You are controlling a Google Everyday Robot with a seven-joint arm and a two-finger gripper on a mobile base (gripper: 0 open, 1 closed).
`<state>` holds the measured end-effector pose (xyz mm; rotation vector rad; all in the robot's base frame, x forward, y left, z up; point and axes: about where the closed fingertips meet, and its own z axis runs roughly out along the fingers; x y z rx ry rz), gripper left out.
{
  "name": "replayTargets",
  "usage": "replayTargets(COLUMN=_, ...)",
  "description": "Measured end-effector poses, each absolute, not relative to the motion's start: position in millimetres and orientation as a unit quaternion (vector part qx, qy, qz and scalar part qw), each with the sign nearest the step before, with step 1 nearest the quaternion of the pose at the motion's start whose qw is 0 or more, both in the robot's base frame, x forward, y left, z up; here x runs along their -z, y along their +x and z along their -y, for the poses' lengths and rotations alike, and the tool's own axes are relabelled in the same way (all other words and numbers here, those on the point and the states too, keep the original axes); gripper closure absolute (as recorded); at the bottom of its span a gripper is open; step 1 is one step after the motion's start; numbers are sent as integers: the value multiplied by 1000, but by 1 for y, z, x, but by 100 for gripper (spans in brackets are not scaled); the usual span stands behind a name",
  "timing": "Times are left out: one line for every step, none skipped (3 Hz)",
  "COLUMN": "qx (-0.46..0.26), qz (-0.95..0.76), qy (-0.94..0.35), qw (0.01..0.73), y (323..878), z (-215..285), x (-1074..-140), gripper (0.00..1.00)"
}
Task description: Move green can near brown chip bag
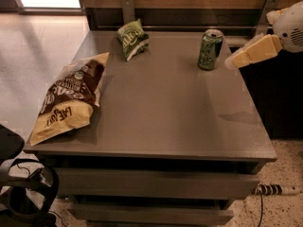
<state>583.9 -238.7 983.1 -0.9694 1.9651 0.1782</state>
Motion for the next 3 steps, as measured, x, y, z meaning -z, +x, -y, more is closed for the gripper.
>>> replayTargets(qx=-72, qz=-779, qy=-392, qw=485, y=609, z=240, x=-982, gripper=0)
replayTargets(qx=-36, qz=-761, qy=-380, qw=525, y=632, z=257, x=-983, gripper=0)
replayTargets(qx=-37, qz=-761, qy=-379, qw=526, y=633, z=256, x=-982, gripper=0)
